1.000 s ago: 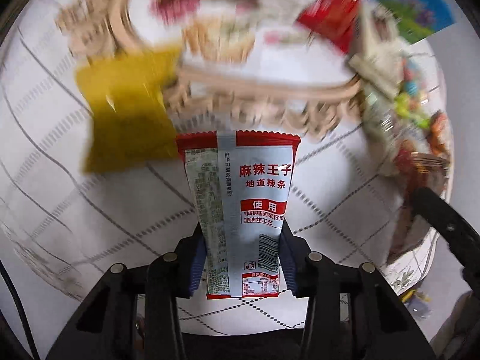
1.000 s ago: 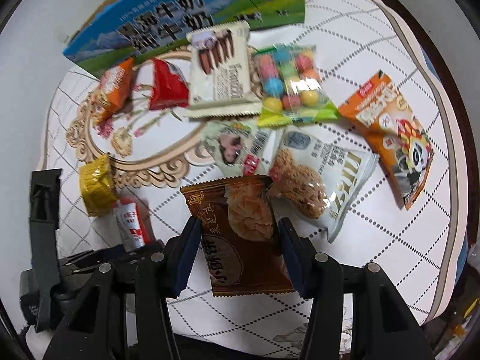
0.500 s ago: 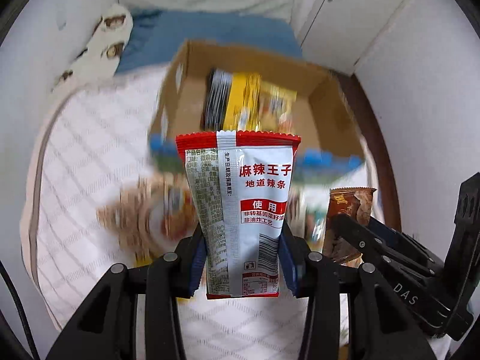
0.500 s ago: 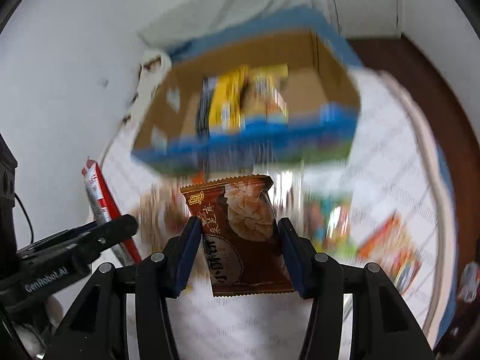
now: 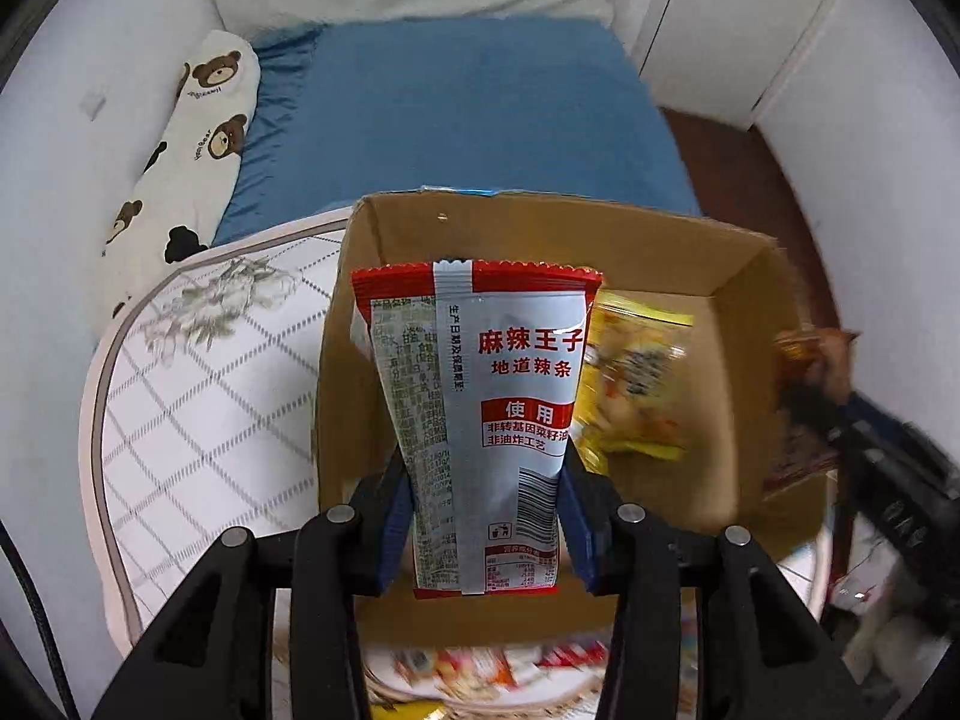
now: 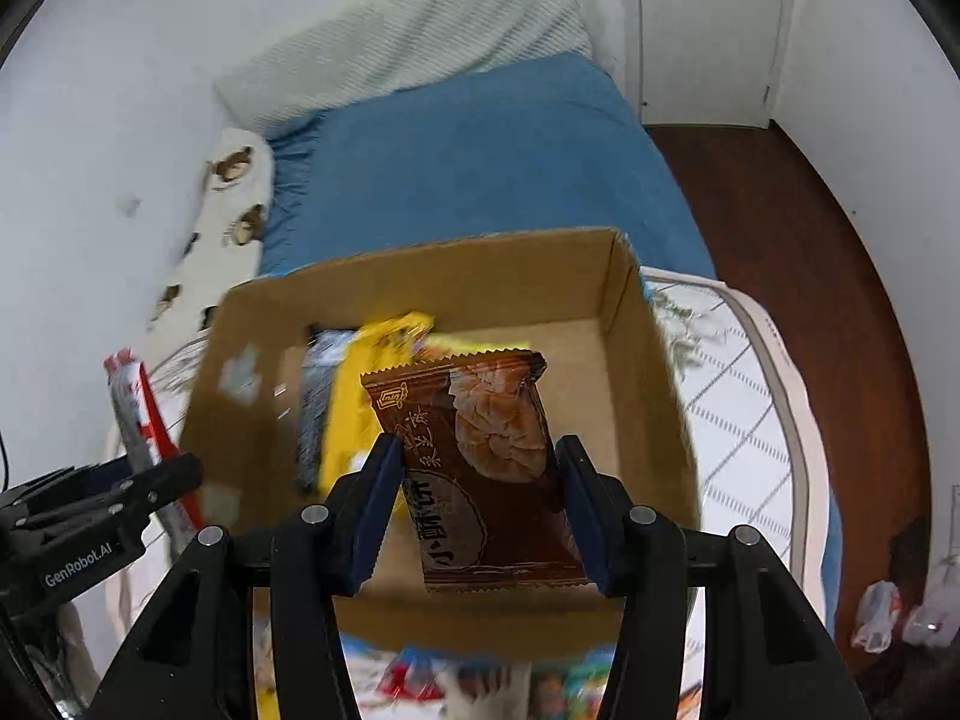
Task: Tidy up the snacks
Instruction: 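Carry both packets into the box and open both tools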
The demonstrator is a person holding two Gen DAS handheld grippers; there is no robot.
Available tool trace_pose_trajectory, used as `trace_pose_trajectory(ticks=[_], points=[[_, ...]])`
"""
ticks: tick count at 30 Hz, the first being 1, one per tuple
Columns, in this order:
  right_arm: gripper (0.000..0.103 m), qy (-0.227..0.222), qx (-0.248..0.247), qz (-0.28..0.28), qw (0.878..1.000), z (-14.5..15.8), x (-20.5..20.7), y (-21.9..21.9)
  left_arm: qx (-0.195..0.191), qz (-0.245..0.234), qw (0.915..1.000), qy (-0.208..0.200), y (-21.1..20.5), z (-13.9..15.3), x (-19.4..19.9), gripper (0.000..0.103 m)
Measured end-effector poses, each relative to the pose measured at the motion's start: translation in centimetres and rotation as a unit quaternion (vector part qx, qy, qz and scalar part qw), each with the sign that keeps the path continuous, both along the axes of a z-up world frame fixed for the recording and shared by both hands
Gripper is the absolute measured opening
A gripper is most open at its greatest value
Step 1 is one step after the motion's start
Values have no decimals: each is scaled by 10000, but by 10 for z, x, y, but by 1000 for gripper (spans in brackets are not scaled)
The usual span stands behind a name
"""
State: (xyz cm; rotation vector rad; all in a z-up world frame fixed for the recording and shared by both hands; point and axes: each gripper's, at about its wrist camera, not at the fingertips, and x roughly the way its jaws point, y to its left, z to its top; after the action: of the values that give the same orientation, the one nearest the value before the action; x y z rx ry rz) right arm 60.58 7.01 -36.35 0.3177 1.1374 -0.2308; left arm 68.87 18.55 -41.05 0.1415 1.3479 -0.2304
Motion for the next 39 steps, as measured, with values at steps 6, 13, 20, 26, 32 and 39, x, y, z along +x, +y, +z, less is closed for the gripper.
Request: trace_pose_trajectory(ticks=[6,13,20,26,32,39], points=[[55,404,-109,-174,9990,-39,52,-27,332,-17,9989,344,-2,-45,61,42],[90,882,105,-301,9956,-83,82,-51,455,-92,9976,509,-7,-81,97,54],[95,865,-1,-116,9962,-87,89,-43,248,-68,9986,472,-7,-79,101,80],[95,900,-158,-84,9958,-81,83,-32,274,-94,9993,254,-7,-68,90,80],[95,747,-183,-120,9970,-66,61,-24,249,-50,9997,-68,0,-46,63,80],[95,329,-363,-9,9988,-26,24,3,153,-4,9980,-612,9,-6,18,80]])
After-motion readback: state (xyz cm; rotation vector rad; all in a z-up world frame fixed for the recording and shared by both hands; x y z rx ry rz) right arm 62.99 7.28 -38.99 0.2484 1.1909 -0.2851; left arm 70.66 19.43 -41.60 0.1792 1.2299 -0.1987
